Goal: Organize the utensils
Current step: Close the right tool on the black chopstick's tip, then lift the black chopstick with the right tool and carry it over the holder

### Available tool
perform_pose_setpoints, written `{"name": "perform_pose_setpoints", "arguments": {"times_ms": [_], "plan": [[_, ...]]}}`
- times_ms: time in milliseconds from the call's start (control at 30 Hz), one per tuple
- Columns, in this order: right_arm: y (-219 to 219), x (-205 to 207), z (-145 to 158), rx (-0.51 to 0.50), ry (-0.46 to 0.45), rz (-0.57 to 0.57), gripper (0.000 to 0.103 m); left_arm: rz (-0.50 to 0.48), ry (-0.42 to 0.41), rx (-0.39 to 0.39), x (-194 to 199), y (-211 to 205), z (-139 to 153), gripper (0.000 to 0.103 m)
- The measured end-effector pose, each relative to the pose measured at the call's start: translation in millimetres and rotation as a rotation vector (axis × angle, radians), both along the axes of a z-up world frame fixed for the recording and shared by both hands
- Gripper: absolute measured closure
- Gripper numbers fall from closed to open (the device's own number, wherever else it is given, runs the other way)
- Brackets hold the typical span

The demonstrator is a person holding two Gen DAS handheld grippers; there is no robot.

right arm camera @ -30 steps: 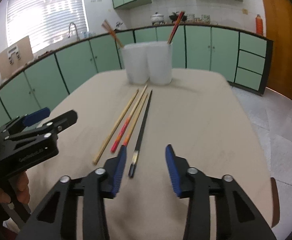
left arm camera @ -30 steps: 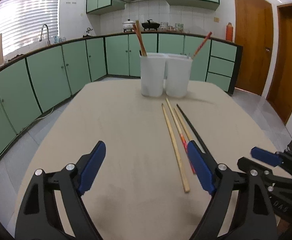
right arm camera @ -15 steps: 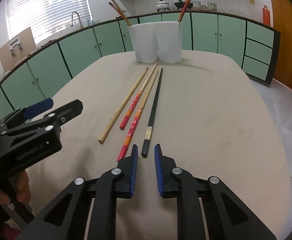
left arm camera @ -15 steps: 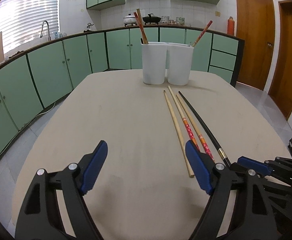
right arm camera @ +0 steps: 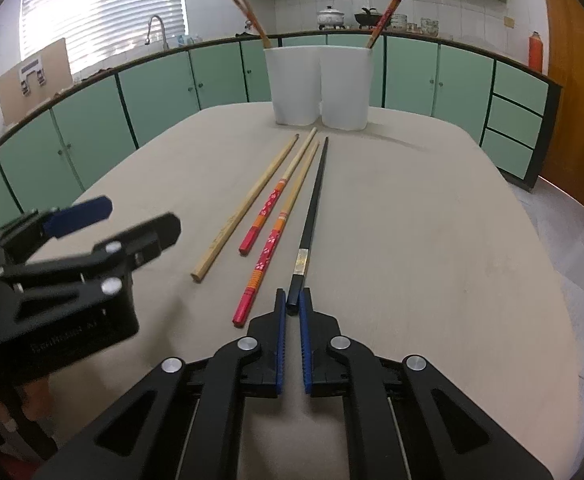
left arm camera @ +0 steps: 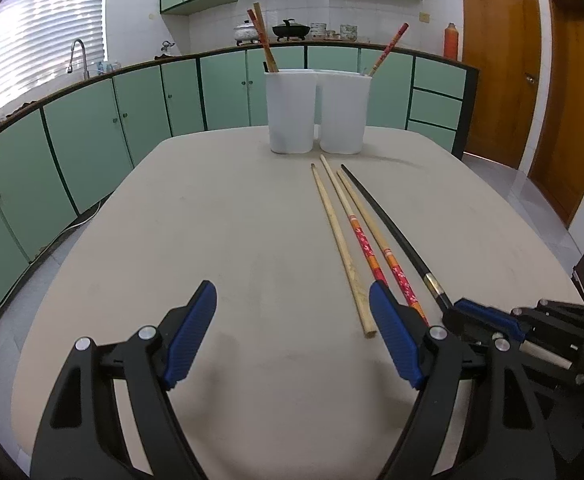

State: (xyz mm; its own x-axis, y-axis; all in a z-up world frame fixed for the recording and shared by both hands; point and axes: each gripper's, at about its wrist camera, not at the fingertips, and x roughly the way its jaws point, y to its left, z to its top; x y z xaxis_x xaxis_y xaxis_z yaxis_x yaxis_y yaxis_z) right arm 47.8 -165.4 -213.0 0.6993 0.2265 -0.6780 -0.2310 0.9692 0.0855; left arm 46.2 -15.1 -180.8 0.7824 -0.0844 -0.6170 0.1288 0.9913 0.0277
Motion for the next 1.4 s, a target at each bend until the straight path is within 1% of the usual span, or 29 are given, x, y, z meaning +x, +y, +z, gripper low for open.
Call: {"name": "perform_pose_setpoints", "arguments": {"times_ms": [200, 300, 367, 400, 500, 567, 633, 667, 700, 733, 767, 833, 1067, 1233, 1400], "plan": [[-18.8, 1.1, 5.8, 0.027, -0.006, -0.039, 0.097, -0.030, 0.024, -0.003, -0.2, -10.5, -6.4, 0.031], [-25.6, 0.5, 9.0, 0.033, -0.014, -0.053, 0.097, -0.037, 0.042, -0.010, 1.2, -16.0, -10.8, 0.035], [-28.1, -0.2, 10.6, 0.038, -0.018, -0.056, 0.097, -0.044, 0.065, -0.022, 2.9, -19.0, -14.7, 0.042], [-29.0, -0.3, 11.3, 0.040, -0.020, -0.057, 0.097, -0.047, 0.072, -0.023, 3.6, -21.0, -16.9, 0.043], [-29.9, -0.3, 12.4, 0.049, -0.021, -0.057, 0.097, -0.054, 0.089, -0.023, 4.7, -24.8, -21.0, 0.051], [-30.3, -0.3, 12.1, 0.055, -0.021, -0.057, 0.097, -0.049, 0.097, -0.024, 5.5, -24.9, -22.8, 0.062], [-30.1, -0.8, 11.8, 0.061, -0.019, -0.057, 0.097, -0.045, 0.100, -0.023, 5.7, -24.8, -24.0, 0.067], [-30.3, -0.7, 11.4, 0.064, -0.018, -0.056, 0.097, -0.043, 0.097, -0.020, 5.4, -25.1, -24.1, 0.072], [-30.7, -1.2, 11.3, 0.066, -0.018, -0.056, 0.097, -0.044, 0.097, -0.017, 5.2, -25.8, -24.4, 0.074], [-31.2, -1.4, 11.1, 0.069, -0.017, -0.056, 0.097, -0.047, 0.097, -0.014, 5.1, -26.2, -24.4, 0.080], [-31.4, -1.3, 11.0, 0.070, -0.016, -0.056, 0.097, -0.051, 0.096, -0.012, 4.6, -27.0, -24.5, 0.088], [-31.8, -0.6, 10.8, 0.072, -0.014, -0.056, 0.097, -0.059, 0.097, -0.013, 4.1, -27.6, -24.7, 0.096], [-32.1, 0.2, 11.9, 0.073, -0.012, -0.057, 0.097, -0.059, 0.091, -0.027, 3.7, -24.9, -21.0, 0.097], [-32.0, -0.9, 17.7, 0.072, -0.030, -0.055, 0.097, -0.061, 0.057, -0.017, 0.3, -25.2, -10.3, 0.097], [-33.3, -2.3, 29.8, 0.065, -0.061, -0.058, 0.097, -0.065, 0.000, -0.006, -4.7, -26.0, 6.9, 0.097]]}}
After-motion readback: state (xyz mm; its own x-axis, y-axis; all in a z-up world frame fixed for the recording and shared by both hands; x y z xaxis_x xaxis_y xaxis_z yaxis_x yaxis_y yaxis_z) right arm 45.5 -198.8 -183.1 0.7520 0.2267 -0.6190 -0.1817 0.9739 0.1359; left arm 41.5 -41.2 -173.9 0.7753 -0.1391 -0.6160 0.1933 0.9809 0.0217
